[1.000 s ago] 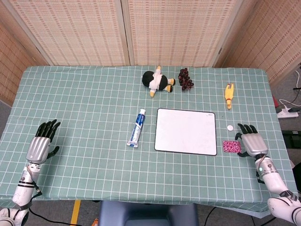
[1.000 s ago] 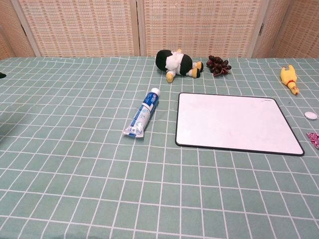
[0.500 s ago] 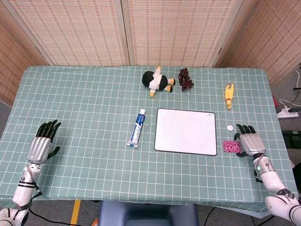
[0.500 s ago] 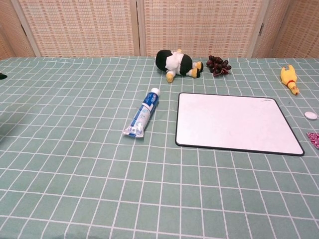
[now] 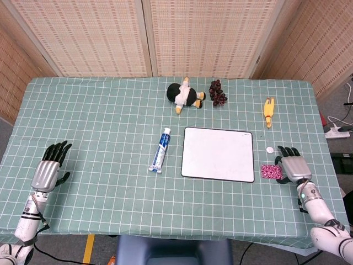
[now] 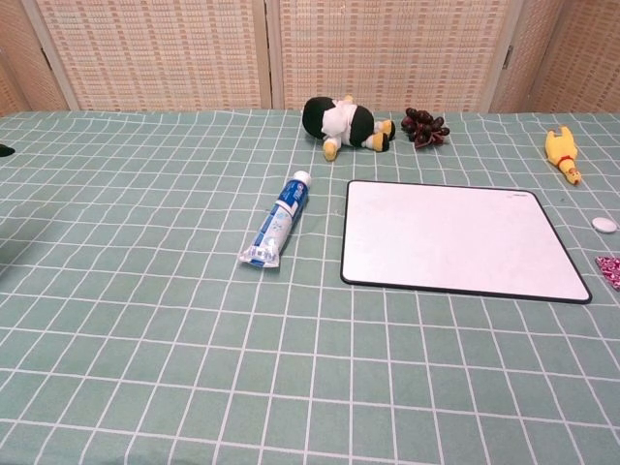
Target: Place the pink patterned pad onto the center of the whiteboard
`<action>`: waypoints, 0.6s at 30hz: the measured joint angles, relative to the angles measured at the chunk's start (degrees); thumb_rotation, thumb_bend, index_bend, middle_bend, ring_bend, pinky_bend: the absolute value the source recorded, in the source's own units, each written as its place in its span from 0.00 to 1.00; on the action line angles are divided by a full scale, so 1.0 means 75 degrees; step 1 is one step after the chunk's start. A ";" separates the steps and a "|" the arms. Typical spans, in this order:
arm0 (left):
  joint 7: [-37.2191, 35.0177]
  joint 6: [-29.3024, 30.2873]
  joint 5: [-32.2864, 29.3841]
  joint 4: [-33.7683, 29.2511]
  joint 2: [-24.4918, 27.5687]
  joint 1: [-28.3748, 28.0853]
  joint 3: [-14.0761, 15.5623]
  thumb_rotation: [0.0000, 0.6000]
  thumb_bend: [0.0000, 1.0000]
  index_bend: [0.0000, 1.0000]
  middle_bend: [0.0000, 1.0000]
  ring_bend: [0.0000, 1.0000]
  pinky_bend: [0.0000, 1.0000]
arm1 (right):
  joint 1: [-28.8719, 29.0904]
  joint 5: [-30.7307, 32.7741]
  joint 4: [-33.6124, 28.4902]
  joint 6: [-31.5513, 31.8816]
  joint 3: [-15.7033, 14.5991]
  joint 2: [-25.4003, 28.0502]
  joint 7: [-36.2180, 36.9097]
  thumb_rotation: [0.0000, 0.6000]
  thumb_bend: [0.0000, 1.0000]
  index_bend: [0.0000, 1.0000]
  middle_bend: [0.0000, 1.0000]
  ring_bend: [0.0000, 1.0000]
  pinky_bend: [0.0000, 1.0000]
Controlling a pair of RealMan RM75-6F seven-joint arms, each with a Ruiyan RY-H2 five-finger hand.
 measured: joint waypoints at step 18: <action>-0.0066 -0.0029 -0.0003 -0.0026 0.0020 -0.0001 0.0001 1.00 0.24 0.00 0.00 0.00 0.00 | 0.0004 -0.0011 -0.0299 0.0148 0.0030 0.0196 0.0134 0.91 0.18 0.43 0.00 0.00 0.00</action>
